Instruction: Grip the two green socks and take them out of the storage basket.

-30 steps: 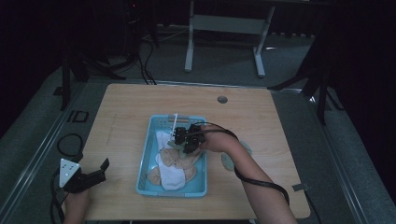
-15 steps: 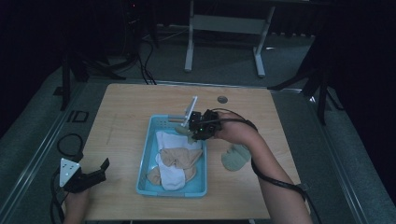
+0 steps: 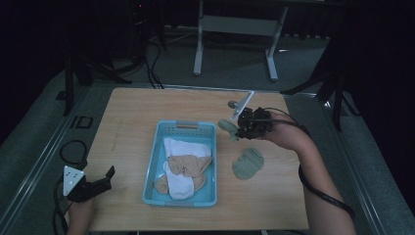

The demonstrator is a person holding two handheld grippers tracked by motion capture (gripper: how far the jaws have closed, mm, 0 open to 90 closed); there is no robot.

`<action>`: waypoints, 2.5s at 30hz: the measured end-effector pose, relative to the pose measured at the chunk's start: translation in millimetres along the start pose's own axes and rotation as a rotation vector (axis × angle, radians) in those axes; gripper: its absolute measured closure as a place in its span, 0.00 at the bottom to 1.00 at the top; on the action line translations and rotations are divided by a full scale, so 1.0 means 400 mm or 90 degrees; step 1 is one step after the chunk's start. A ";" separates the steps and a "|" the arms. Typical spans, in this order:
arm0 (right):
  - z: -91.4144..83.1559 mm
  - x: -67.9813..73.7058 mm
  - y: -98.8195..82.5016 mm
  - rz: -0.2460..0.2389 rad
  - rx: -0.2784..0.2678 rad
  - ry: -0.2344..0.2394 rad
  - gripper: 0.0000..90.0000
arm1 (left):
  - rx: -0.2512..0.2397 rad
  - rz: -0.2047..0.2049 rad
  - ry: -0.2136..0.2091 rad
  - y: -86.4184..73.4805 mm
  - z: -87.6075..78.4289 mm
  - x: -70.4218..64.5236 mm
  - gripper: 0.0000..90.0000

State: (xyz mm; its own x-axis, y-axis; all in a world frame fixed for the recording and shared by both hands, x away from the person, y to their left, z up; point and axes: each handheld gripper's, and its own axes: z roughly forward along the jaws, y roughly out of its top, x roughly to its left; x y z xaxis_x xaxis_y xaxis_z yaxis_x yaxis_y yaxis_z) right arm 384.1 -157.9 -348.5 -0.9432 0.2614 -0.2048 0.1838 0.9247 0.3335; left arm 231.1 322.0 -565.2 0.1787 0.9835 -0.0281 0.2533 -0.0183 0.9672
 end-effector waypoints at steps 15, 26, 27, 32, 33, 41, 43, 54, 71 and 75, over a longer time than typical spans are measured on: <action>0.156 -0.058 -0.092 0.072 0.041 0.014 0.96 | 0.000 0.001 -0.003 0.000 -0.001 0.001 0.00; 0.273 -0.082 -0.133 0.115 0.066 0.017 0.96 | -0.001 0.000 -0.003 -0.001 -0.001 0.000 0.00; 0.280 -0.082 -0.135 0.120 0.065 0.019 0.96 | -0.001 0.000 -0.003 -0.001 -0.001 0.001 0.00; 0.310 -0.077 -0.141 0.124 0.071 0.025 0.95 | -0.001 0.000 -0.003 -0.001 -0.001 0.001 0.00; 0.315 -0.077 -0.143 0.129 0.070 0.028 0.94 | -0.002 0.000 -0.003 -0.001 -0.001 0.001 0.00; 0.327 -0.074 -0.154 0.144 0.066 0.037 0.73 | -0.002 -0.002 -0.003 -0.001 -0.001 0.001 0.00; 0.317 -0.074 -0.156 0.145 0.059 0.036 0.67 | -0.002 -0.001 -0.002 -0.001 -0.001 0.001 0.00; 0.254 -0.087 -0.195 0.183 0.013 0.033 0.43 | -0.002 -0.002 -0.003 -0.001 -0.001 0.001 0.00; 0.230 -0.095 -0.310 0.237 -0.007 0.045 0.21 | -0.002 -0.003 -0.003 -0.001 -0.001 0.001 0.00; 0.228 -0.094 -0.332 0.255 -0.019 0.043 0.20 | -0.003 -0.003 -0.003 -0.001 -0.002 0.001 0.00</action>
State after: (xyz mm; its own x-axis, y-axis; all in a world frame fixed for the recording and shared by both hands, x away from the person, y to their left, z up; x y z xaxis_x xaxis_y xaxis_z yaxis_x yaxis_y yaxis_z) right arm 420.4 -265.5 -469.0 -0.8146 0.5799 0.0073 0.5336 0.7445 0.4012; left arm 230.2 322.6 -565.4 0.1822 0.9827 -0.0342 0.2493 -0.0125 0.9683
